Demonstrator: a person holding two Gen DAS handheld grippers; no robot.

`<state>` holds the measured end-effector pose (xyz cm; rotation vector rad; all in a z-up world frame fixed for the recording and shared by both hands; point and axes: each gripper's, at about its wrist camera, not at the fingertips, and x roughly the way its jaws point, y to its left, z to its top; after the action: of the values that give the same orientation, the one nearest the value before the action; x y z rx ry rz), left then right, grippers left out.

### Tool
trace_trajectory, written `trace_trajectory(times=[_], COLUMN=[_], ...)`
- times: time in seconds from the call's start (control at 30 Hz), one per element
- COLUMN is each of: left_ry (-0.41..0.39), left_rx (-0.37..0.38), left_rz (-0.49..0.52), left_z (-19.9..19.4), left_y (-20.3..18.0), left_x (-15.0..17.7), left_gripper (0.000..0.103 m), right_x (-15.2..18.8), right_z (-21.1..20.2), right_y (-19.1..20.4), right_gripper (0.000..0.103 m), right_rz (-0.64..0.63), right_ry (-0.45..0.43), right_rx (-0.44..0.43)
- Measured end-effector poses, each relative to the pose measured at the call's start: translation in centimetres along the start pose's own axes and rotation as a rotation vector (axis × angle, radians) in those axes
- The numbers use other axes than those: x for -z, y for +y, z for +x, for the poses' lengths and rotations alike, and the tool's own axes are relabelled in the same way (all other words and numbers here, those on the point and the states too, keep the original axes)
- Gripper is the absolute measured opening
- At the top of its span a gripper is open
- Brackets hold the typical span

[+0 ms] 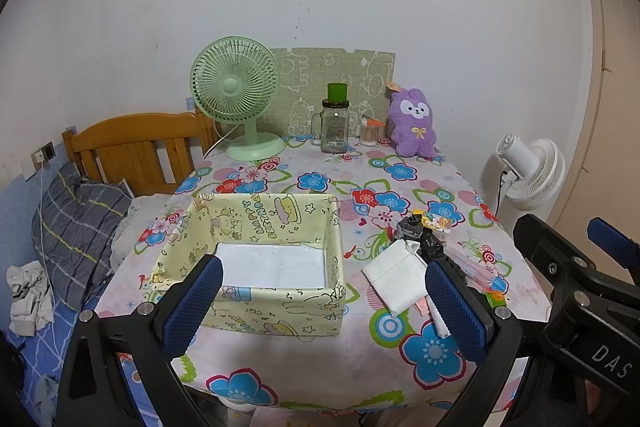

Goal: Organize soft objects

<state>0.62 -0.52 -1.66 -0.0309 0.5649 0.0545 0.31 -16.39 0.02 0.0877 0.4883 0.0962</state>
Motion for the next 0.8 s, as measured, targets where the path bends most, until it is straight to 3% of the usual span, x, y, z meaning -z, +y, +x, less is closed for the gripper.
trace_trajectory(times=[0.6,0.8], left_ry=[0.019,0.060], left_rx=[-0.006,0.019], left_rz=[0.002,0.015], left_z=[3.1,5.0], left_y=[-3.4,-5.2], left_x=[0.1,0.5], left_gripper=[0.097,0.096], right_x=[-0.2,0.2], right_z=[3.1,4.9], right_y=[-2.5,-3.7], right_gripper=[0.102,0.102], right_rz=[-0.007,0.000], right_ry=[0.038,0.060], right_rx=[-0.003,-0.012])
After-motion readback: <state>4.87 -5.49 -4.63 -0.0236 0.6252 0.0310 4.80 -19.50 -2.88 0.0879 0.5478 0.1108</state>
